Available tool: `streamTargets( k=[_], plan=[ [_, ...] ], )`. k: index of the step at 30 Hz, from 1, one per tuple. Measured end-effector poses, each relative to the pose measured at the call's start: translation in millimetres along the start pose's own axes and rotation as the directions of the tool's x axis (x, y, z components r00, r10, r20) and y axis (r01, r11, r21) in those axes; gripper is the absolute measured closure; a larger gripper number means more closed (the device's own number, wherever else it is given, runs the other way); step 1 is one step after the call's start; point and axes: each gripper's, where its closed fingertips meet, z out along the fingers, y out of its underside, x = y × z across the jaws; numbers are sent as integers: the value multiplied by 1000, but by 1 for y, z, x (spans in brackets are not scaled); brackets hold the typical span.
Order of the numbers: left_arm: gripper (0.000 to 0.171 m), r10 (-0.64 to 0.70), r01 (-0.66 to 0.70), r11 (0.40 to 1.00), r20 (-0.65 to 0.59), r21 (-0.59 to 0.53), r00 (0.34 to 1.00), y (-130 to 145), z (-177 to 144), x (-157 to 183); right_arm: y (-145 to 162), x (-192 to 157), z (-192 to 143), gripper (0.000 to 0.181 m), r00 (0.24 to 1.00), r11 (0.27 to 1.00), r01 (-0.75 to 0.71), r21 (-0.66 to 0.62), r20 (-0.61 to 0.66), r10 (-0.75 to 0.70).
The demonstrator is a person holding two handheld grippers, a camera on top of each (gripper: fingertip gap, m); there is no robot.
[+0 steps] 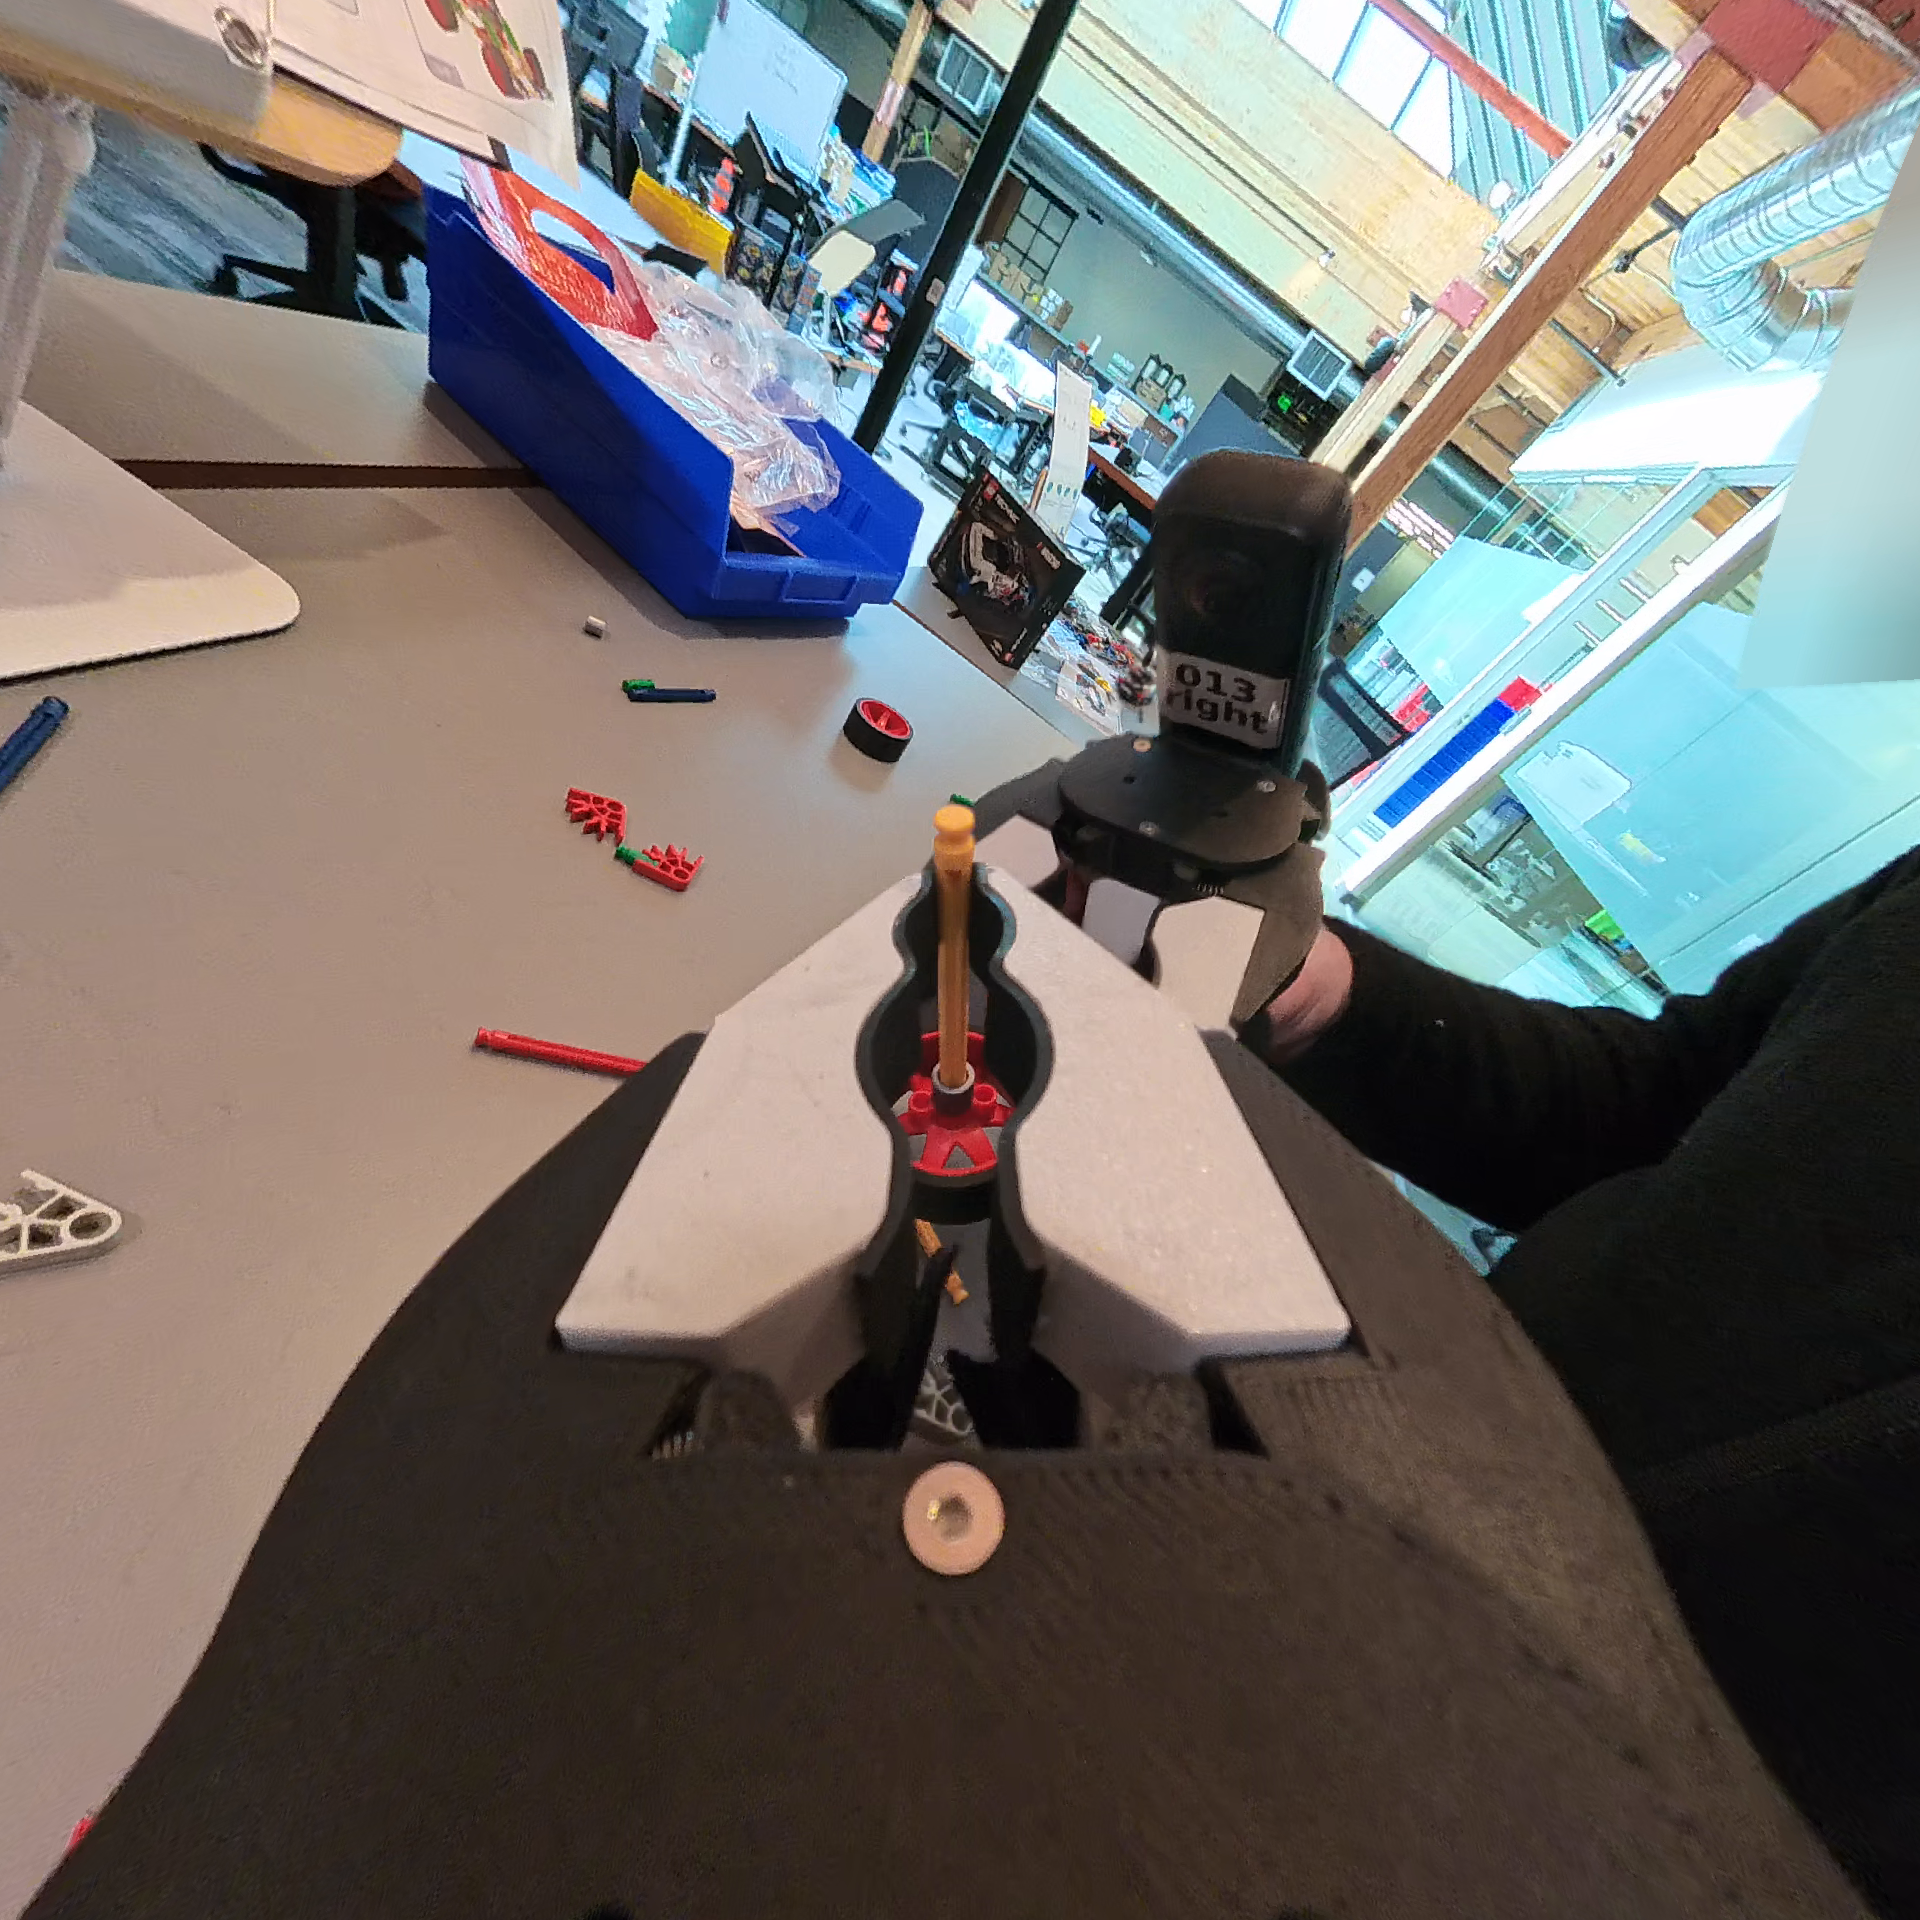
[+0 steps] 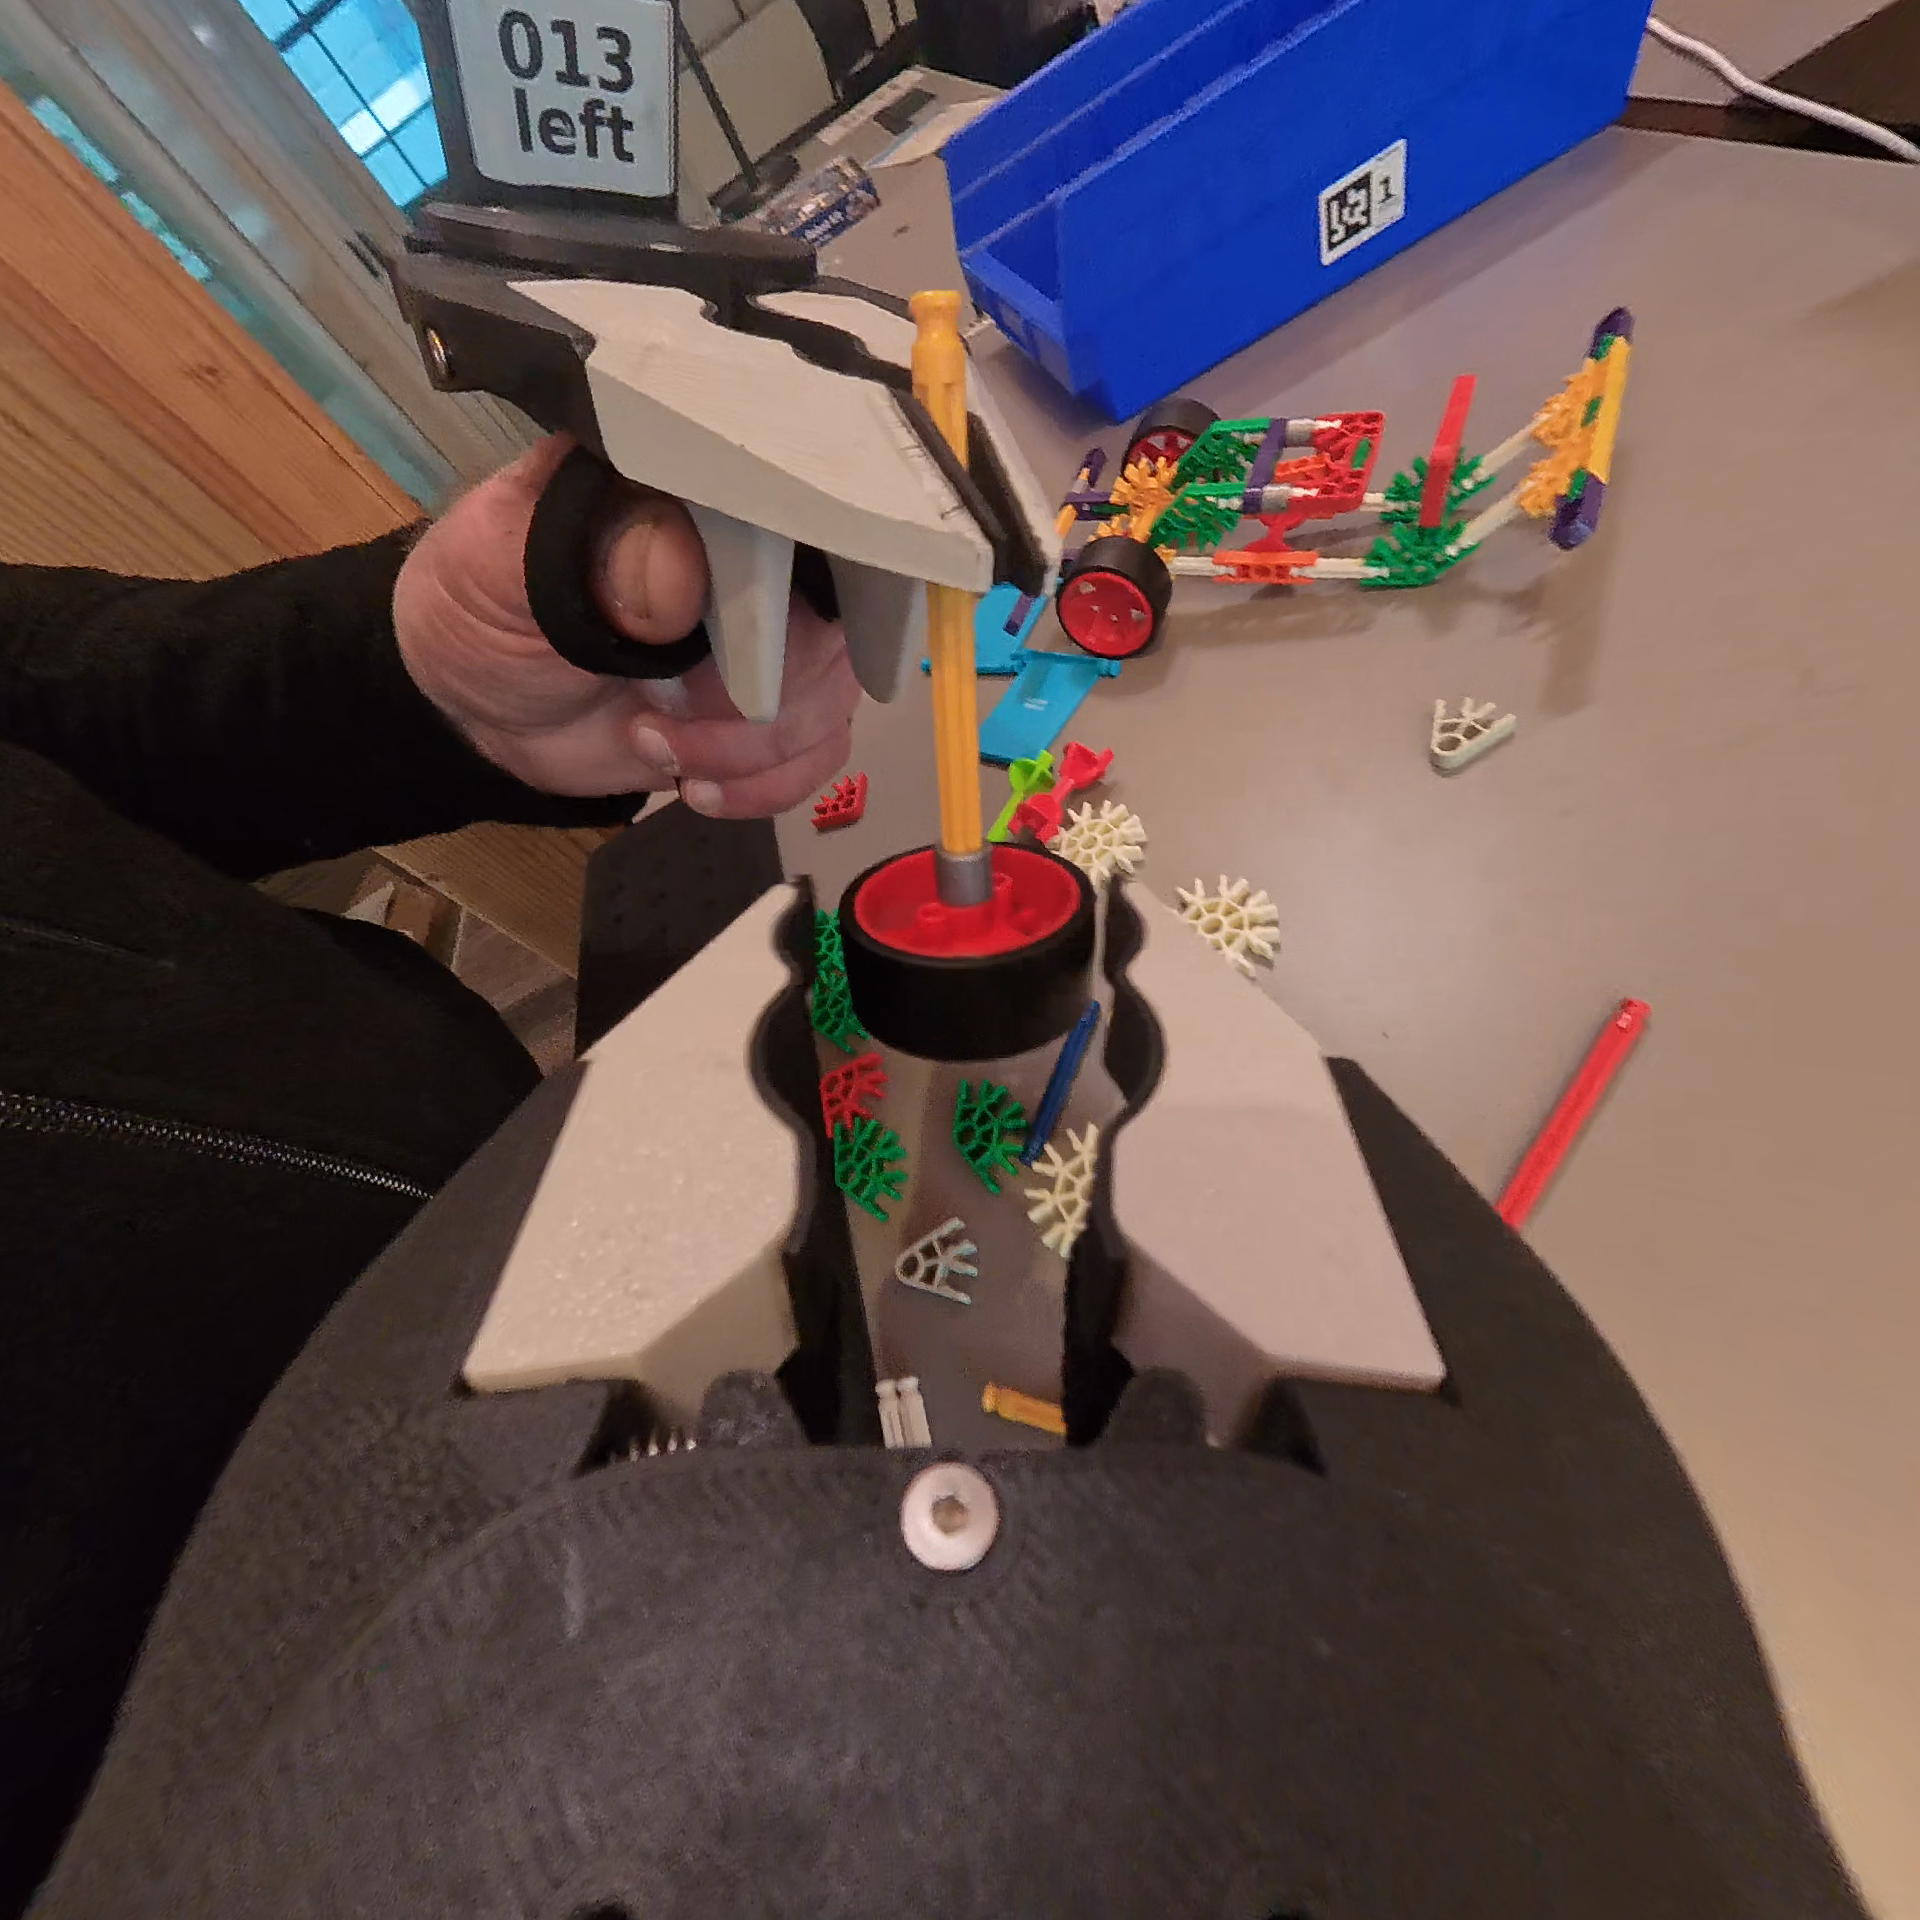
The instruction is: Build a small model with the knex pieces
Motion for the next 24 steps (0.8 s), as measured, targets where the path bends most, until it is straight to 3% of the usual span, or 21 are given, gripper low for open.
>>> streamTargets(
  k=[8,12,15,18,21,24],
  plan=[
    [171,-104,104,987,-6,123,995,-13,-12,-11,-16,0,6,136,994,993,-79,84,77,72],
    [169,-157,155,981,7,120,988,-8,-20,-28,-13,12,9,136,996,996,-83,23,38,82],
    [140,-137,127,984,79,122,987,-15,-33,-46,-12,24,12,136,996,996,-92,-17,5,92],
    [126,-67,48,994,204,97,977,-26,-58,-72,-11,39,17,136,994,992,-108,-60,-32,106],
    [103,96,-65,994,397,-91,913,-22,-85,-116,-7,52,23,136,991,986,-131,-102,-50,127],
    [79,228,-72,947,499,-312,836,-4,-108,-160,-3,61,32,136,988,978,-148,-146,-65,139]
  ],
)
